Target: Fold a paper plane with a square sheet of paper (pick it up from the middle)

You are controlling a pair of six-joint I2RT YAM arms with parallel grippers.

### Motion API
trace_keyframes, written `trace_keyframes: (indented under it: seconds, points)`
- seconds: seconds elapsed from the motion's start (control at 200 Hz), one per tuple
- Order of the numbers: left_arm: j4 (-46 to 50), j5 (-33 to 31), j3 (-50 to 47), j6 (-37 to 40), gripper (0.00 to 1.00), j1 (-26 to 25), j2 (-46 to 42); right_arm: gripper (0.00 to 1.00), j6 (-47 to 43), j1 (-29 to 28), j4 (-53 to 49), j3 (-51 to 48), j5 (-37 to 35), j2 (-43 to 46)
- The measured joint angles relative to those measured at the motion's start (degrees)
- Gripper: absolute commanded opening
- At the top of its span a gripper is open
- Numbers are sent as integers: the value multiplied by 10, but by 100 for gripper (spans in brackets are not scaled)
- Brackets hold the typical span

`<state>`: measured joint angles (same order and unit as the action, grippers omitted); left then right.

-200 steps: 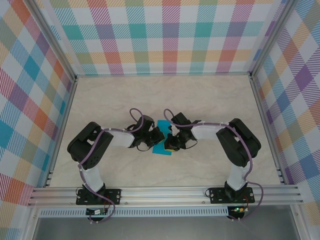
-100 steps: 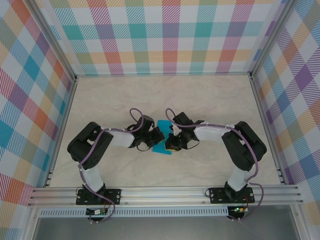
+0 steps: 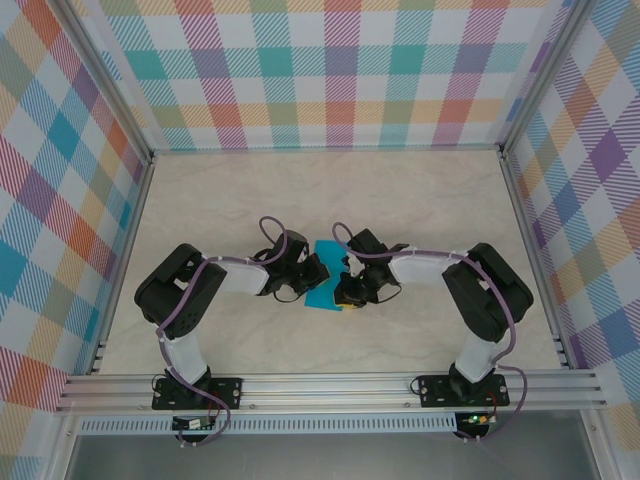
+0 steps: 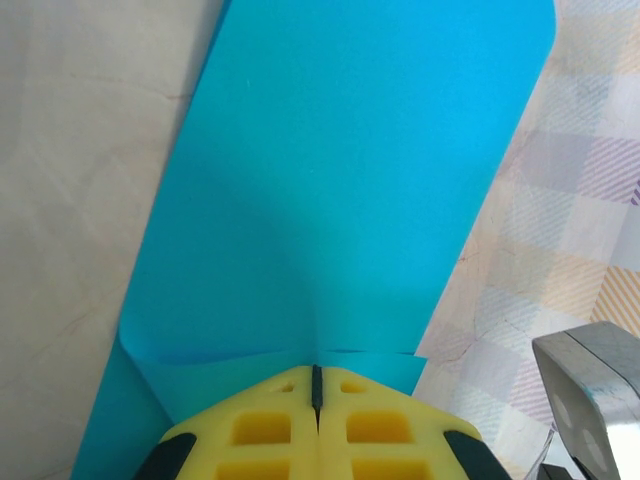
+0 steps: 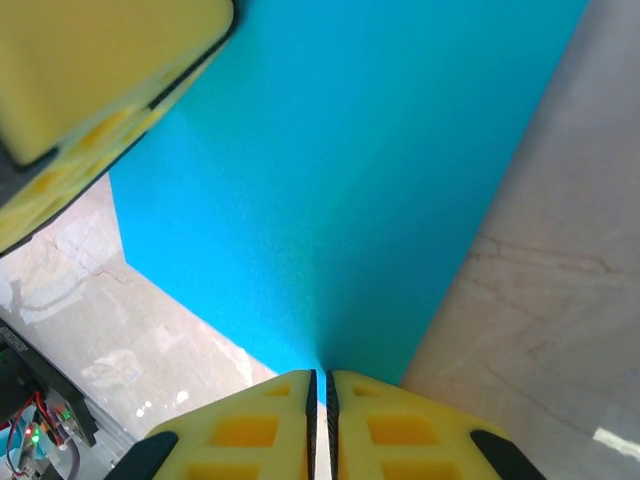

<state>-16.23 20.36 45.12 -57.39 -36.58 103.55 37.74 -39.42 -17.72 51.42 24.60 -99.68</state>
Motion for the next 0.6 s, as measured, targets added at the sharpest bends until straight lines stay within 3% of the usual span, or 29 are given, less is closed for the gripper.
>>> trace_keyframes:
  seconds: [0.6]
  points:
    - [1, 0, 0, 2, 1, 0, -1, 13, 8, 4, 33, -32, 11, 3]
